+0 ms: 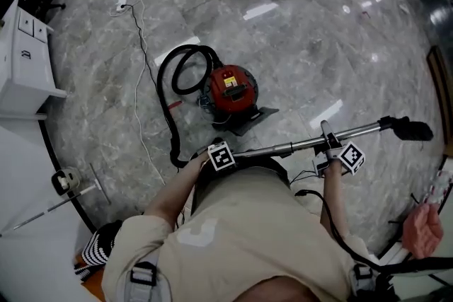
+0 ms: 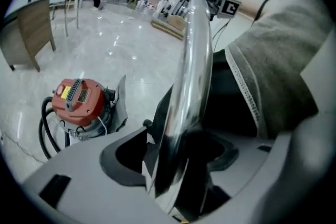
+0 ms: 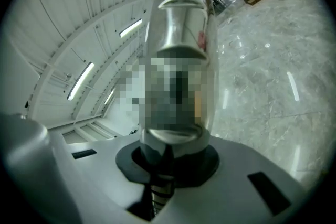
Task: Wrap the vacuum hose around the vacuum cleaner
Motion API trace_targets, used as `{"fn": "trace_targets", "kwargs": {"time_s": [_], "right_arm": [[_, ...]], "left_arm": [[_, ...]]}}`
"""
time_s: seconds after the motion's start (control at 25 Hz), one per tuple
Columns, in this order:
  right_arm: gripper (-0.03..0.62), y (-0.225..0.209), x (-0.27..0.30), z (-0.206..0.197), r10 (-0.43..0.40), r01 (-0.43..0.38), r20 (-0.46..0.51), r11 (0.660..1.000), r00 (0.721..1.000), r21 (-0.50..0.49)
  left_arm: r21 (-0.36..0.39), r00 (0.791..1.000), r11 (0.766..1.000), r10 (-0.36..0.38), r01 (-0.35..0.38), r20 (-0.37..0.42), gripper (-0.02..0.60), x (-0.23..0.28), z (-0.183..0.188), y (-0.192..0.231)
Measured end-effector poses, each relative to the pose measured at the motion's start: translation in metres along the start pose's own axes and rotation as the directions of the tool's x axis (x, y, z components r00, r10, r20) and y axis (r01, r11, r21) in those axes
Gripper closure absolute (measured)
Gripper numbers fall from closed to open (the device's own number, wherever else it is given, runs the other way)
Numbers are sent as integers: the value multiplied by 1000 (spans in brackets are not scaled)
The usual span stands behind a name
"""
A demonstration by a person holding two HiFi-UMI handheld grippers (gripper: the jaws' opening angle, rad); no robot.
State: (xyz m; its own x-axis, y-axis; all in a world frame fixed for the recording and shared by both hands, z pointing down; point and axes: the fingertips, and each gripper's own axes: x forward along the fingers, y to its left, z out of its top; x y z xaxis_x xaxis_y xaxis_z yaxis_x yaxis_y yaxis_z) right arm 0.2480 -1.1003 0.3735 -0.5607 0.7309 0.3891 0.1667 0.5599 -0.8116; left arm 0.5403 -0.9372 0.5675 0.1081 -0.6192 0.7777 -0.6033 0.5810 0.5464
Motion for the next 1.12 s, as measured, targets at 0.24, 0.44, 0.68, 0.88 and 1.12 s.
{"fn": "trace_targets", "kwargs": {"time_s": [0.24,0.44,0.68,0.88,1.12], "right_arm": [[546,-3,-7,76,5,-6,-6,984,1000,-180],[546,20,28,129,178,-212,-133,923,975,-322],[546,-8,70,169,227,-312,-278,896,933,-316],[546,-35,87,209,248,-367,-360,877,899,-311],[546,-41,123,264,257,-425,-466,854,847,-301]], "left_arm": [[-235,955,972,81,-12,286,258,-55,9,44],[-283,958,947,210,-150,195,259,-56,15,55],[-486,910,838,372,-246,181,259,-23,66,60],[-671,837,709,488,-215,247,259,-24,118,60],[-722,805,649,549,-242,224,259,-11,167,35]]}}
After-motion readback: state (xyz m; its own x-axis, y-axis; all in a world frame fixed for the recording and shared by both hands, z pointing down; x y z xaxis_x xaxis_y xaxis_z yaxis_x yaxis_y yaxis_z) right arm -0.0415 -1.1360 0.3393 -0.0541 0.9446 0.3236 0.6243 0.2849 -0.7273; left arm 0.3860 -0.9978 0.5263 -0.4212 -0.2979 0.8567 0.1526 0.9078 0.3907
